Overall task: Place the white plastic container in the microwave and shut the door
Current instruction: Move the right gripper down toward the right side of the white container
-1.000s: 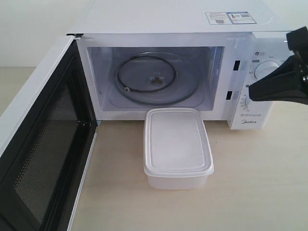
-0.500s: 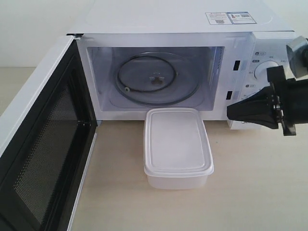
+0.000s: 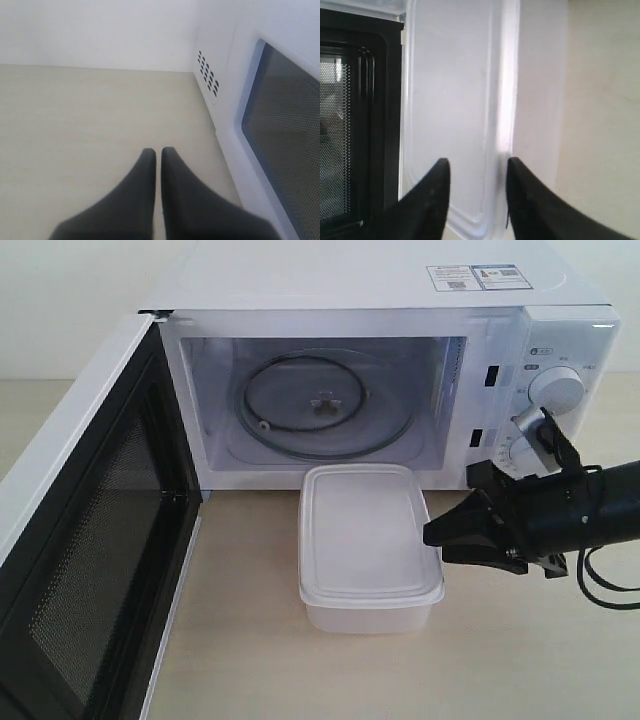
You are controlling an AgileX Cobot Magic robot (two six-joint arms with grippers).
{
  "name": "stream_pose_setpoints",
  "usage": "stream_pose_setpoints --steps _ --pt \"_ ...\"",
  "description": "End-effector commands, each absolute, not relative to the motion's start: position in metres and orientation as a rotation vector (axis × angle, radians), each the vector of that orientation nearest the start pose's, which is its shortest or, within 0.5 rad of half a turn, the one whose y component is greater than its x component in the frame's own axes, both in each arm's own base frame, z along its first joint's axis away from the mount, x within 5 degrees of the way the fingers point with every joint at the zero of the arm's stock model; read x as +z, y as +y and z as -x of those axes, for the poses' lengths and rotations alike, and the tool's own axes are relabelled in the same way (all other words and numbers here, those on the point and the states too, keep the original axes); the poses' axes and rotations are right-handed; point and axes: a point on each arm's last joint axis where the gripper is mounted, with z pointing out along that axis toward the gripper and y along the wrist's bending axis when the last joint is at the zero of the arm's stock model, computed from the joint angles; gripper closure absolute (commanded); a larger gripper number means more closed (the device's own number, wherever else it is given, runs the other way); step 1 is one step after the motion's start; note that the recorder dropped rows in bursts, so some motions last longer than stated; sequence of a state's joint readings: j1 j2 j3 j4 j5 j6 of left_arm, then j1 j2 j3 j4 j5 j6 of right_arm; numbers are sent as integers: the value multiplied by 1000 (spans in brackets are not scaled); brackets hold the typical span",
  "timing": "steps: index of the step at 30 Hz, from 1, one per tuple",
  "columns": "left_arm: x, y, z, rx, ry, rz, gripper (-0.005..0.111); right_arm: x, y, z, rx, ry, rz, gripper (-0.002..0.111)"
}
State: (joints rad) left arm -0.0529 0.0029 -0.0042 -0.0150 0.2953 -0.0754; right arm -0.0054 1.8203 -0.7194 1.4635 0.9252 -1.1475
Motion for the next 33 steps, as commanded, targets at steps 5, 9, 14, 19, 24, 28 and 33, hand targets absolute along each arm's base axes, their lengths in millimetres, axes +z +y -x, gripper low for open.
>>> stream_pose_setpoints --steps 5,9,14,19,24,28,33 --pt "186 -3 -54 -97 1781 24 102 139 73 -294 1241 2498 -43 58" --pt "186 -3 -54 -97 1781 24 102 136 71 -296 1191 2503 -44 58" --pt "186 -3 -54 -97 1781 24 102 136 71 -296 1178 2499 -34 58" --pt "186 -3 -54 -97 1781 24 102 136 70 -297 1170 2486 -31 58" --pt "186 -3 -54 -97 1781 24 102 138 70 -300 1168 2450 -63 58" --pt "186 -3 -54 -97 1781 24 102 137 74 -301 1147 2455 -69 58" --pt "186 -3 -54 -97 1781 24 102 138 93 -310 998 2447 -64 58"
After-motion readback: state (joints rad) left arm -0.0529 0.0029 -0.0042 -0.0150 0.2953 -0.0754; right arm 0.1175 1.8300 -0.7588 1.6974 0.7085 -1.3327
